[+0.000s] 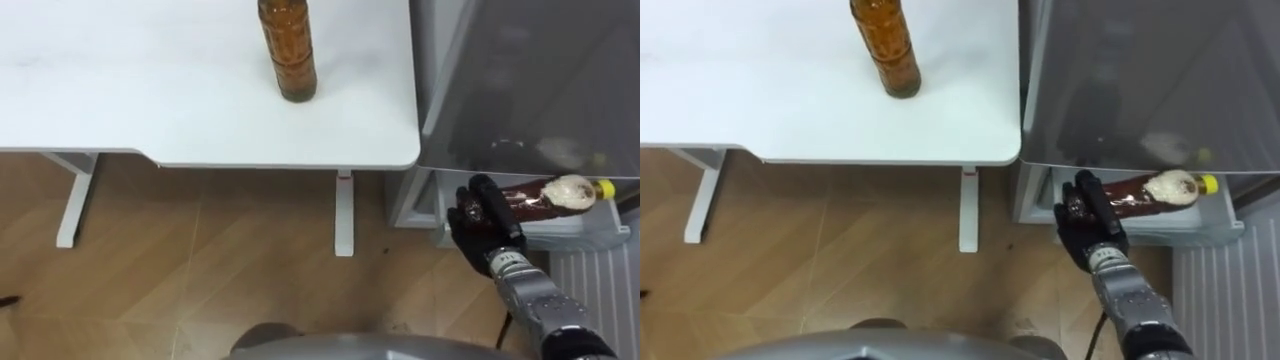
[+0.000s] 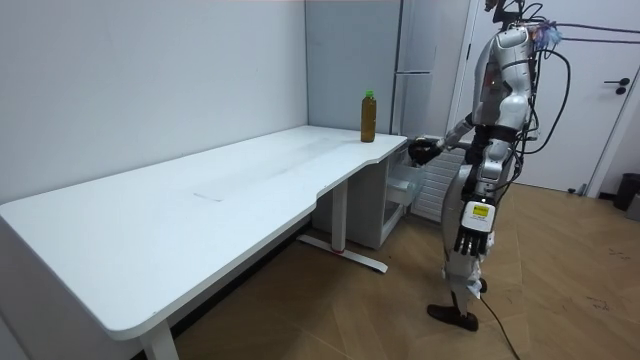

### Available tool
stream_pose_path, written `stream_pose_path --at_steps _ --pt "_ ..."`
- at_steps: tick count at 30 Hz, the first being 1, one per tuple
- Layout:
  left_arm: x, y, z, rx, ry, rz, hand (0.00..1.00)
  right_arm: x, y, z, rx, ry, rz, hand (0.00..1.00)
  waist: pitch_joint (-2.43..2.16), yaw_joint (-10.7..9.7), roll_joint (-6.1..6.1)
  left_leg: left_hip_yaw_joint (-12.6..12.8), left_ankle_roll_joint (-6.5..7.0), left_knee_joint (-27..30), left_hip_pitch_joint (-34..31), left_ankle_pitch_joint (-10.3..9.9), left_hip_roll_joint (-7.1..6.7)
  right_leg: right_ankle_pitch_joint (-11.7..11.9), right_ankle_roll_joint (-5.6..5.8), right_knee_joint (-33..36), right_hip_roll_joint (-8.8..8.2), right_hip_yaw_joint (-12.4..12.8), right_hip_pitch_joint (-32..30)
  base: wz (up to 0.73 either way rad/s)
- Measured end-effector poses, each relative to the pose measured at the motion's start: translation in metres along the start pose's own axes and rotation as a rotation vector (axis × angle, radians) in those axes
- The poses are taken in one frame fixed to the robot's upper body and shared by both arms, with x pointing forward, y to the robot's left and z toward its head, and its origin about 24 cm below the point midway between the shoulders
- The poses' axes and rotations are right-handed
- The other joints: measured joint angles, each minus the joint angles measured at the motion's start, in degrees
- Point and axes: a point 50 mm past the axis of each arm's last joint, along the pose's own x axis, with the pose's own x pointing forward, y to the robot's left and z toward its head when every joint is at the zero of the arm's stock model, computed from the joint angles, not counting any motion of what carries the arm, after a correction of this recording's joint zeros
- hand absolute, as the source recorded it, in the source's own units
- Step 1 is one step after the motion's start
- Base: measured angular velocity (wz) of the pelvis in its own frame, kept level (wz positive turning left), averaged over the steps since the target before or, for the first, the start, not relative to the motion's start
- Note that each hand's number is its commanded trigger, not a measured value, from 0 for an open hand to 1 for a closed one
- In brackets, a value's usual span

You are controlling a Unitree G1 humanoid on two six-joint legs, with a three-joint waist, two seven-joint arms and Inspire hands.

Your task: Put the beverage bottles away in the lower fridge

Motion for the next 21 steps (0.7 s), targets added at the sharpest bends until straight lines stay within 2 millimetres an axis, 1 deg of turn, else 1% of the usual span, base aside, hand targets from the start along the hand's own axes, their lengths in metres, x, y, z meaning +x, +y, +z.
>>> stream_pose_path --at_steps 3,4,6,8,11,14,15,17,21 --pt "0.000 0.001 0.002 0.002 -0.004 -0.013 0.00 0.006 0.005 0.006 0.012 -0.009 -0.017 1.00 -0.06 -0.02 0.23 -0.16 0.07 0.71 -1.67 0.06 0.00 0.04 -0.06 0.59 -0.03 -0.09 -1.73 0.00" --pt "0.000 0.001 0.002 0.004 -0.005 -0.019 0.00 0.008 0.007 0.011 0.016 -0.017 -0.021 1.00 0.02 -0.06 0.45 -0.22 0.09 1.06 -2.43 0.07 0.01 0.04 -0.06 1.06 -0.09 -0.20 -2.54 0.05" --pt "0.000 0.002 0.005 0.006 -0.006 -0.020 0.00 0.011 0.013 0.018 0.018 -0.026 -0.023 1.00 0.00 -0.03 0.85 -0.42 0.21 1.72 -4.25 0.15 0.01 0.08 -0.13 1.77 -0.21 -0.58 -4.26 0.05" --pt "0.000 0.004 0.008 0.009 -0.005 -0.016 0.00 0.013 0.018 0.020 0.022 -0.027 -0.017 1.00 0.03 0.00 0.98 -0.43 0.36 1.79 -5.46 0.43 -0.03 0.11 -0.17 2.24 -0.37 -0.71 -5.58 0.02" --pt "0.001 0.011 0.017 0.017 -0.010 -0.008 0.00 0.015 0.024 0.021 0.029 -0.029 -0.003 1.00 0.15 0.10 0.94 -0.82 0.47 2.17 -7.36 0.87 -0.14 0.14 -0.22 3.11 -0.57 -1.26 -7.48 0.07" --pt "0.001 0.012 0.025 0.021 -0.029 -0.021 0.00 0.019 0.031 0.024 0.056 -0.019 -0.004 1.00 0.34 -0.03 0.85 -0.85 0.49 2.22 -9.06 1.46 -0.16 0.22 -0.34 3.94 -0.66 -1.28 -9.55 0.02" --pt "0.001 0.011 0.029 0.021 -0.037 -0.025 0.00 0.022 0.035 0.026 0.060 -0.018 -0.007 1.00 0.57 -0.02 0.89 -0.90 0.46 2.20 -9.58 1.72 -0.16 0.25 -0.40 3.96 -0.66 -1.30 -10.04 0.03" --pt "0.001 0.010 0.034 0.024 -0.046 -0.036 0.00 0.024 0.041 0.028 0.059 -0.022 0.000 1.00 0.60 0.09 0.91 -0.91 0.42 2.04 -10.49 2.14 -0.16 0.31 -0.50 3.99 -0.65 -1.29 -11.03 0.00" --pt "0.001 0.009 0.036 0.024 -0.047 -0.041 0.00 0.024 0.041 0.031 0.085 -0.021 -0.018 1.00 0.59 0.10 0.95 -0.97 0.41 1.96 -10.98 2.29 -0.17 0.36 -0.58 4.02 -0.66 -1.45 -11.52 0.00"
